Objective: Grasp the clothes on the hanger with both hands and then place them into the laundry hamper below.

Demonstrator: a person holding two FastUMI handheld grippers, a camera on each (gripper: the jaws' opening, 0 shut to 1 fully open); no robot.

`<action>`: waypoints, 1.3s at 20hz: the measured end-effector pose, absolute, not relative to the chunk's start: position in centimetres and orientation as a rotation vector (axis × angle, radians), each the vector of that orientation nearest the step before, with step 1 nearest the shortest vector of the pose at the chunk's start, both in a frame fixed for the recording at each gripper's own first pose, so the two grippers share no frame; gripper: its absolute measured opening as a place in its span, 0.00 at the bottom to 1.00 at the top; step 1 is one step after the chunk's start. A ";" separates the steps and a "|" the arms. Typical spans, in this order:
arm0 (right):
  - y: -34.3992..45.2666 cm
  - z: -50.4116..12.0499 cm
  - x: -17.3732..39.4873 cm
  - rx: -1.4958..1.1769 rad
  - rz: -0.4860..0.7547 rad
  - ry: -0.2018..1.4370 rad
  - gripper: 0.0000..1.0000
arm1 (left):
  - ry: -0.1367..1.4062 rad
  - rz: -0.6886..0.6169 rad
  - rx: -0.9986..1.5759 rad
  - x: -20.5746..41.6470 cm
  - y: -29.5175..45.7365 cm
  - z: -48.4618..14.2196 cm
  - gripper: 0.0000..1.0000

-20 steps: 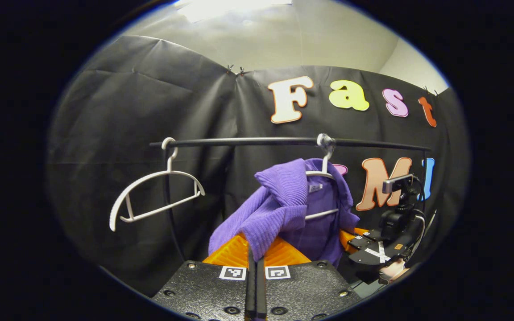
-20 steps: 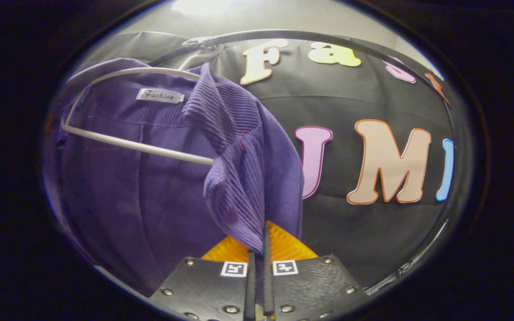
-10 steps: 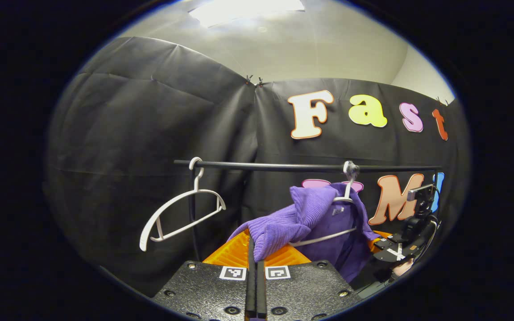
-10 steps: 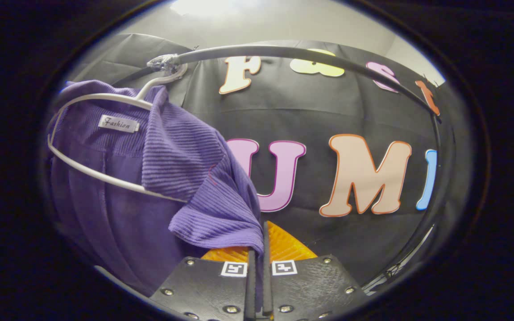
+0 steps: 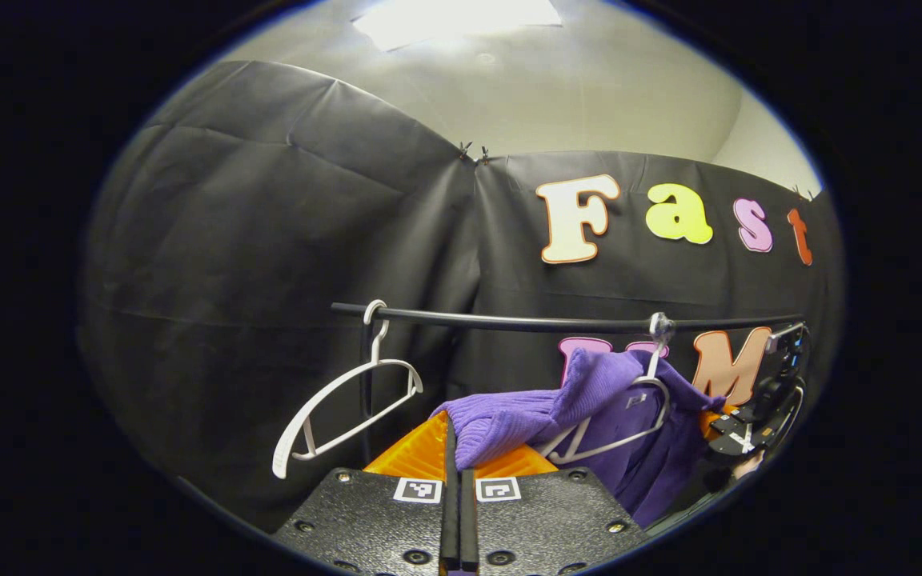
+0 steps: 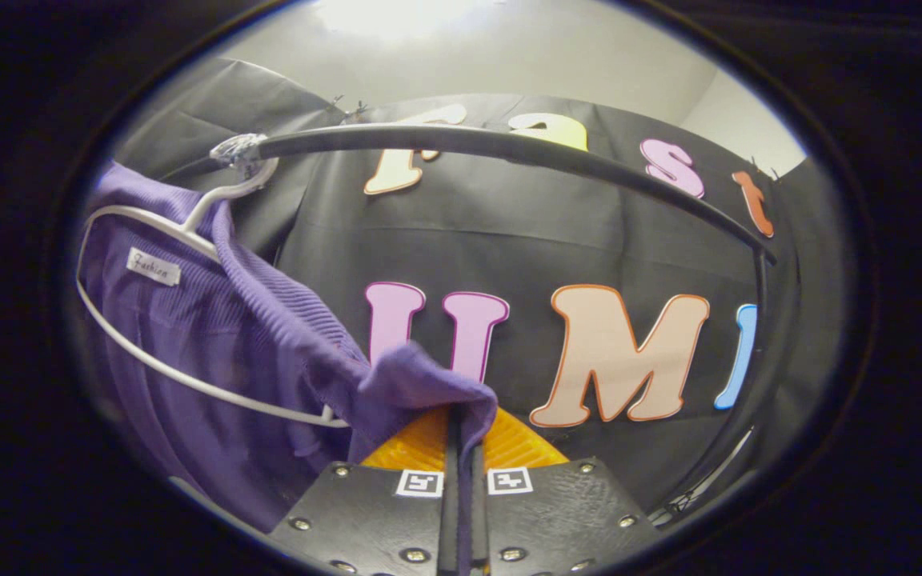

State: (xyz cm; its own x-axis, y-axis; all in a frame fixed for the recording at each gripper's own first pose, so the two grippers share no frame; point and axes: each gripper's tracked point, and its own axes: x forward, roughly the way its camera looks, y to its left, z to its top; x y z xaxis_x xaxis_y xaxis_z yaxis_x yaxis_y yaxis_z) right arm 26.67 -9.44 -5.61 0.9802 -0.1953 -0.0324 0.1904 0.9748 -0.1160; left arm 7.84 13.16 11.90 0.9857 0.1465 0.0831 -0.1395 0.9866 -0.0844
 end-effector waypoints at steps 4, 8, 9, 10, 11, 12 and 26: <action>-9.4 -5.7 27.2 -0.115 -0.184 0.048 0.06 | -0.075 0.145 -0.063 8.5 13.9 11.3 0.00; -9.2 -5.9 27.9 -0.128 -0.187 0.047 0.06 | -0.064 0.146 -0.013 9.8 14.6 10.1 0.01; -9.1 -5.8 28.1 -0.131 -0.189 0.047 0.06 | -0.063 0.139 -0.014 10.1 14.6 9.8 0.01; -9.3 -5.8 28.3 -0.132 -0.192 0.047 0.06 | -0.062 0.135 -0.015 10.4 14.7 9.4 0.01; -9.4 -5.8 28.6 -0.127 -0.193 0.047 0.06 | -0.061 0.133 -0.016 10.7 14.7 9.2 0.01; -9.5 -5.9 28.8 -0.121 -0.197 0.048 0.06 | -0.063 0.133 -0.020 11.0 14.9 8.9 0.01; -10.7 -7.5 31.3 -0.096 -0.225 0.087 0.06 | 0.003 0.071 -0.057 14.6 13.8 1.7 0.01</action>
State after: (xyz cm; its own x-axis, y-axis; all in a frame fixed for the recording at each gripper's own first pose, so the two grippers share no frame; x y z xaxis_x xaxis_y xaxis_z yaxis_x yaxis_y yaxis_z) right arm 31.33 -10.65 -7.53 0.9710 -0.2268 -0.0751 0.2185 0.9702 -0.1043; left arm 14.55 13.81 1.65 0.9975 0.0710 -0.0046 -0.0712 0.9958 -0.0569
